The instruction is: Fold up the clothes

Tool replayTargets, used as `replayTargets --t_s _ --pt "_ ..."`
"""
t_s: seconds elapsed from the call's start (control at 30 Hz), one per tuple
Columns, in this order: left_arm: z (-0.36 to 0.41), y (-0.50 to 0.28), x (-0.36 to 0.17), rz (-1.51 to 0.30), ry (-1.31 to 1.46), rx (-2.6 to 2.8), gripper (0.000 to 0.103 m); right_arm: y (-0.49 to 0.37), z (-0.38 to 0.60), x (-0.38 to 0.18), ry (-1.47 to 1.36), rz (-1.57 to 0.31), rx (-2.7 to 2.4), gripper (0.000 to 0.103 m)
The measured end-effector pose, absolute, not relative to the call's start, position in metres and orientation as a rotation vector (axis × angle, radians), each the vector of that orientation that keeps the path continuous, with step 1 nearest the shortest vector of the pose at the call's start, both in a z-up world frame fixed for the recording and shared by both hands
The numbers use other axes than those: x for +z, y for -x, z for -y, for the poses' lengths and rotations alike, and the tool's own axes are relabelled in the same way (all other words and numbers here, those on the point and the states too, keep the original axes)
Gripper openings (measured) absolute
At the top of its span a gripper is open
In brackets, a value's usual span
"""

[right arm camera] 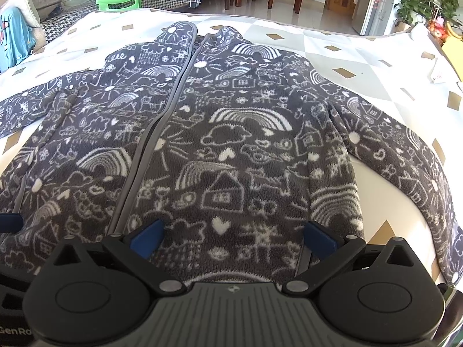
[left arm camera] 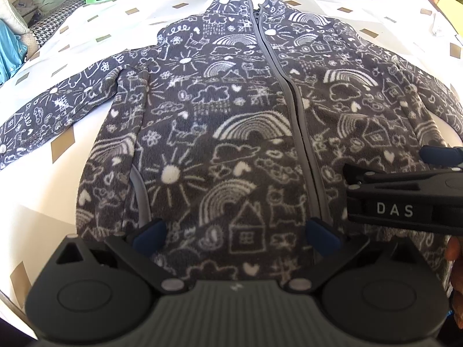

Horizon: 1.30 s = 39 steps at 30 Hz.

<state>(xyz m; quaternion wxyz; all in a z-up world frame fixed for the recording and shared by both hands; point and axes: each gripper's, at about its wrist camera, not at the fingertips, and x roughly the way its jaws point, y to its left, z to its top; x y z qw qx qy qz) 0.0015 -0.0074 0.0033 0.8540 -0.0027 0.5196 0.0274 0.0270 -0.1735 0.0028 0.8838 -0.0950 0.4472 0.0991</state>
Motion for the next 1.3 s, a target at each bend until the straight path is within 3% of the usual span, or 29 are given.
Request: replayTargets --t_s 1.3 --pt "0.0076 0.0033 0.0031 -1.056 0.023 0.079 0.103 -0.0258 0.1694 0.0029 0.187 -0.962 0.163 0.103"
